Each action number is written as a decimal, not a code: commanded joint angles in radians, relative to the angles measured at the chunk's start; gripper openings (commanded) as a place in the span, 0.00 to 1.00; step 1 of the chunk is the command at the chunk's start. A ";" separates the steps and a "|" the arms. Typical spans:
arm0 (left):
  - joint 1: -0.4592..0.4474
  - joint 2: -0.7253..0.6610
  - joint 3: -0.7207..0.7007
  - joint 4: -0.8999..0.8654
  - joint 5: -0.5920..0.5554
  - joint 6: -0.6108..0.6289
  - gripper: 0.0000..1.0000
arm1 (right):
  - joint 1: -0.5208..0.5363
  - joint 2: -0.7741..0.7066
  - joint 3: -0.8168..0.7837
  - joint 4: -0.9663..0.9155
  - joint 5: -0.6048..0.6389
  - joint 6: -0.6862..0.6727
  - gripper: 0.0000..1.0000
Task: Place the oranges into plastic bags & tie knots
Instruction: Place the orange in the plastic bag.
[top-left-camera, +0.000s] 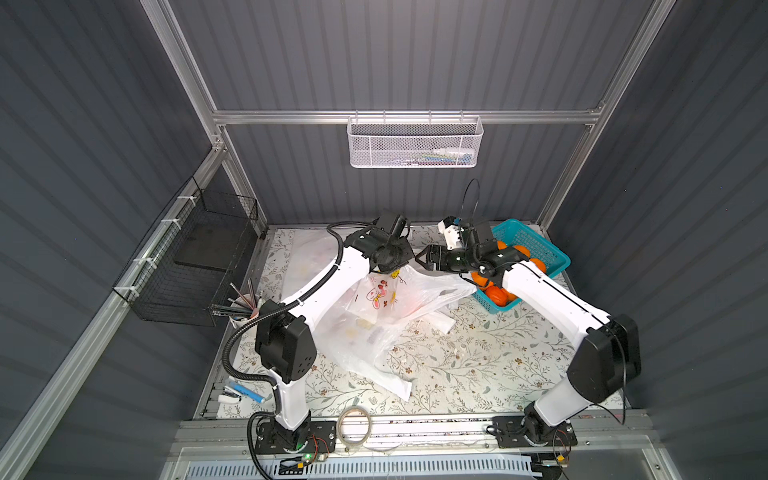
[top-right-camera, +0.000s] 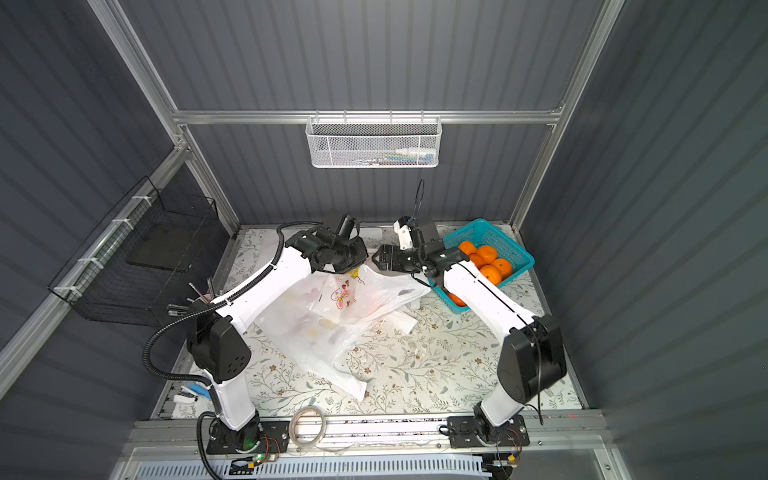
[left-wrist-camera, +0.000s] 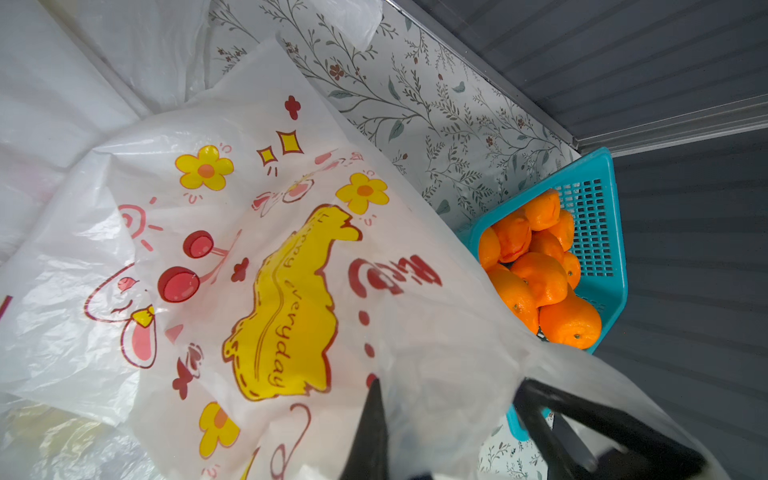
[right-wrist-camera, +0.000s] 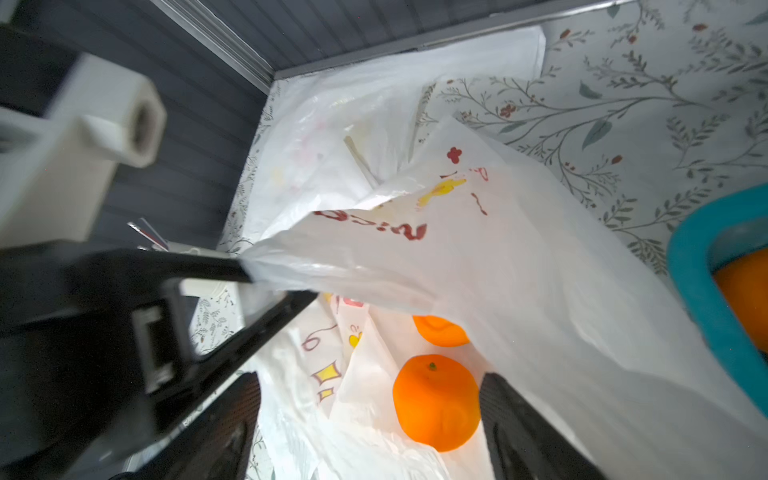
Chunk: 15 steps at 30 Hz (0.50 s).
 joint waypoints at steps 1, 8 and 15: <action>0.006 0.003 -0.006 0.000 -0.001 0.024 0.04 | -0.006 -0.081 0.023 -0.050 0.027 -0.020 0.84; 0.007 0.005 -0.004 -0.009 -0.031 0.026 0.04 | -0.118 -0.239 0.005 -0.097 0.045 -0.051 0.86; 0.006 0.008 -0.003 -0.009 -0.033 0.025 0.03 | -0.333 -0.265 -0.121 -0.106 0.002 -0.055 0.88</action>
